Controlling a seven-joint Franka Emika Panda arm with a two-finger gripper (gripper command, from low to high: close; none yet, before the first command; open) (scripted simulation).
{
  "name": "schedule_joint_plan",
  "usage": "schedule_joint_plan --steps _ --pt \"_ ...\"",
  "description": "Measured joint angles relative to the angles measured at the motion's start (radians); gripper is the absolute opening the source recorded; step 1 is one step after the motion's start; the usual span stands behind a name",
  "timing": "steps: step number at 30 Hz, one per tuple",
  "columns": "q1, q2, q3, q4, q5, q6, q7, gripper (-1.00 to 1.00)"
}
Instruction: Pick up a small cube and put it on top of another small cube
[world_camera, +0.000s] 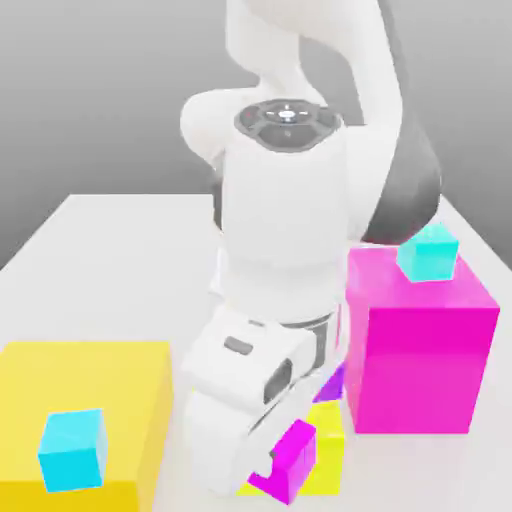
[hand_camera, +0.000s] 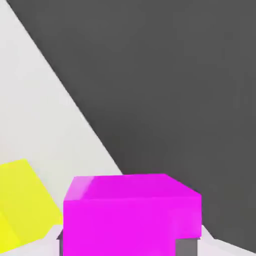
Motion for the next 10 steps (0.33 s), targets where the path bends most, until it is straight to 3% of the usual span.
schedule_joint_plan --steps 4,7,8,10 --pt "-0.105 -0.062 -0.085 0.003 -0.015 -0.071 -0.129 -1.00" --pt "-0.163 -0.004 -0.107 -0.014 0.025 -0.005 -0.220 -1.00" --pt "-0.169 0.010 -0.107 -0.019 0.033 0.012 -0.230 1.00" --pt "-0.169 0.010 -0.107 -0.019 0.034 0.011 -0.230 1.00"
